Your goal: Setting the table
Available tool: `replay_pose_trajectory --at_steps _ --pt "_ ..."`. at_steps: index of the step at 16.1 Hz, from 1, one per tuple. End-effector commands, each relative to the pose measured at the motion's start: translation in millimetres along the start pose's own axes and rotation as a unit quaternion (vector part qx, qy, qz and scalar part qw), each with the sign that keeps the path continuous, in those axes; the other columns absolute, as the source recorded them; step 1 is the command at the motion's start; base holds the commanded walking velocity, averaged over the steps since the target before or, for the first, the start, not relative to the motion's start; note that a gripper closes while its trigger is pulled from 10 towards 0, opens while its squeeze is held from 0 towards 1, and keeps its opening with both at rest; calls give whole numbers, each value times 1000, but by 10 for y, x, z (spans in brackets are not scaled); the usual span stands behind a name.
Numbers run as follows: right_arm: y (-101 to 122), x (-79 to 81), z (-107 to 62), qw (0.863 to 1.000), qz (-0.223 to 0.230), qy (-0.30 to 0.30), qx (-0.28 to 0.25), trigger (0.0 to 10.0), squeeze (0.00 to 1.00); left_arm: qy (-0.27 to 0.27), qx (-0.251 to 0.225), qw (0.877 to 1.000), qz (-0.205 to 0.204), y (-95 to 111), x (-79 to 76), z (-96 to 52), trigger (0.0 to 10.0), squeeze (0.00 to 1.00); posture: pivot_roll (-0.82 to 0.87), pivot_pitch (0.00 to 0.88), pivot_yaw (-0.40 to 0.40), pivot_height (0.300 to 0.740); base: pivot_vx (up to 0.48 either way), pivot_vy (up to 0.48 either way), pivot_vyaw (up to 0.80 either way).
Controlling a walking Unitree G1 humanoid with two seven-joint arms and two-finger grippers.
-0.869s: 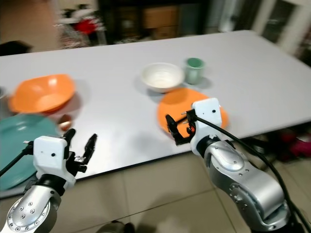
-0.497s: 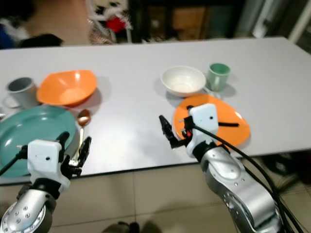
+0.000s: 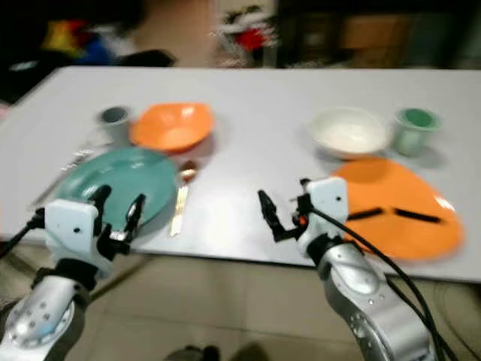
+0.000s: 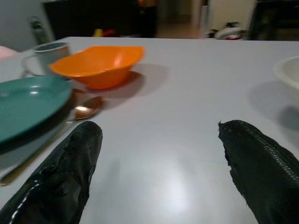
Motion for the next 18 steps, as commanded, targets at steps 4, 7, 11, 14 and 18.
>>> replay_pose_trajectory --at_steps 4,7,11,14,18 --pt "24 43 -15 999 2 31 -7 10000 1000 -7 11 1000 5 -25 -15 -41 10000 0 -75 55 75 740 0 0 800" --pt "20 50 13 999 4 37 -6 10000 1000 0 18 1000 -4 -44 -16 -69 10000 0 -66 52 66 740 0 0 800" --pt "9 88 17 999 6 49 -5 10000 1000 4 20 1000 -13 -34 8 -75 10000 0 -66 54 66 740 0 0 800" --pt "11 91 18 999 9 54 -6 10000 1000 1 21 1000 -14 -28 1 -82 10000 0 -63 58 65 740 0 0 800" --pt "0 91 19 998 14 58 -5 10000 1000 2 27 1000 -17 -34 1 -96 10000 0 -61 63 57 740 0 0 800"
Point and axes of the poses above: a point about 5 cm out from each wrist's last joint towards the gripper, its own z axis pointing out of the wrist towards the gripper, its own y axis along the axis of the wrist's last joint, x = y × z, the point moved 1 cm from there along z, pointing out of the wrist towards the gripper, and after that the axes turned 4 degrees about z, right-handed, at the moved point
